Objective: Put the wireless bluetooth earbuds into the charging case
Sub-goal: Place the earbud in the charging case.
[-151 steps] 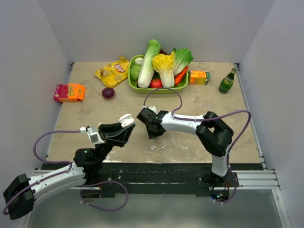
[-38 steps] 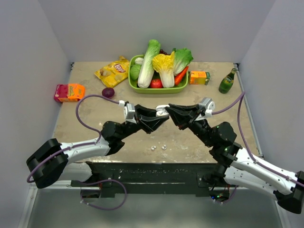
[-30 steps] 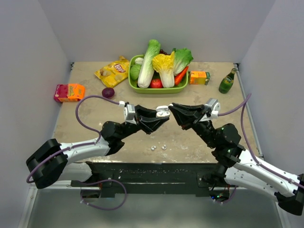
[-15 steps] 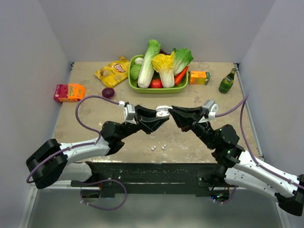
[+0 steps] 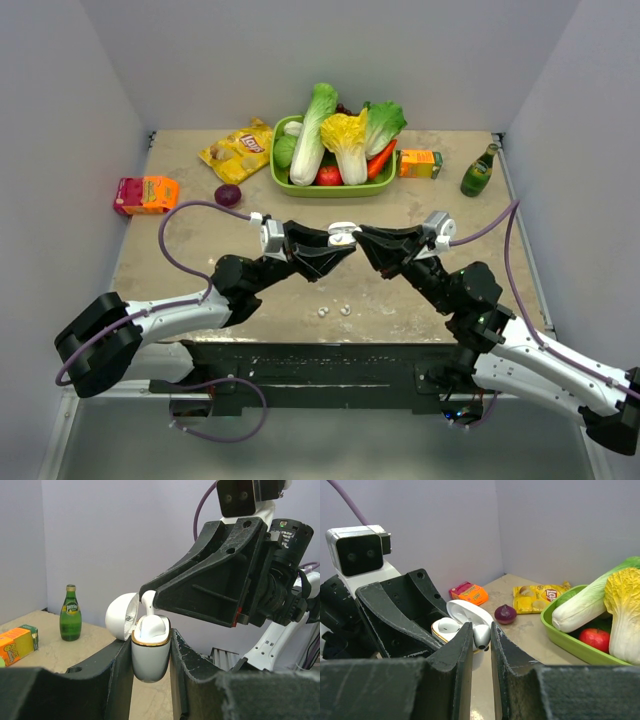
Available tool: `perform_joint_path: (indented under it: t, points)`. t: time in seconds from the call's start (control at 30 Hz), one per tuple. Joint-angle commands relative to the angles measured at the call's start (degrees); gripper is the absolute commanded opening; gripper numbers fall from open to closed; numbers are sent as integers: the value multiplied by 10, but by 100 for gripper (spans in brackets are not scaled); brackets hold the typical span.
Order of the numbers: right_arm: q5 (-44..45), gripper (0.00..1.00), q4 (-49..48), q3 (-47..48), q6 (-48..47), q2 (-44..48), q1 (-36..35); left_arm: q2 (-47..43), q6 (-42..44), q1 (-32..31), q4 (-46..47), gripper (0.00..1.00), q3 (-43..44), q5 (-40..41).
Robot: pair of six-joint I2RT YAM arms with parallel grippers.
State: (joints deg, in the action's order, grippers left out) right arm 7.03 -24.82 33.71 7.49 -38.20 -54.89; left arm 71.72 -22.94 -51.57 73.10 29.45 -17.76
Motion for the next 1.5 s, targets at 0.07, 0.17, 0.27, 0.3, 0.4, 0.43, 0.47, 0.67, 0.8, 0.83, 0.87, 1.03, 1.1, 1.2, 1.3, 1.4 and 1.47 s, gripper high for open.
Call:
perform_joint_path:
  t: [0.07,0.17,0.27,0.3,0.4,0.43,0.47,0.67,0.8,0.83,0.87,1.03,1.1,1.2,1.3,1.4,1.47]
  points:
    - [-27,0,20,10,2,-11,0,-14,12,2,356,0,11,-3]
    - [-28,0,28,14,3,-14,0,-15,13,2,356,0,11,-3]
    - [-29,0,35,16,3,-14,0,-16,13,2,356,0,12,-3]
    - [-28,0,36,19,3,-14,0,-15,13,2,356,0,12,-3]
    - [-25,2,40,21,4,-15,0,-16,13,2,356,0,10,-3]
    - [-25,9,42,22,4,-16,0,-17,13,2,356,0,10,-3]
    - [-23,15,44,23,5,-16,0,-16,13,2,356,0,10,-3]
    - [-1,38,50,35,12,-14,0,-17,15,2,356,0,7,-2]
    - [25,41,53,43,20,-3,0,-16,21,2,356,0,2,0]
    - [26,44,50,43,22,0,0,-17,22,2,356,0,1,1]
    - [29,47,50,45,24,5,0,-16,24,2,355,0,0,4]
    - [31,71,79,74,33,8,0,-13,25,2,356,0,-1,4]
    - [30,81,86,81,41,9,0,-13,24,2,356,0,-1,3]
    - [38,98,94,87,50,14,0,-13,24,2,356,0,-2,4]
    - [61,98,100,92,60,27,0,-16,24,2,356,0,-4,2]
    - [109,98,120,105,86,30,0,-21,26,2,356,0,-7,3]
    - [161,94,159,119,103,29,0,-24,30,2,355,0,-11,2]
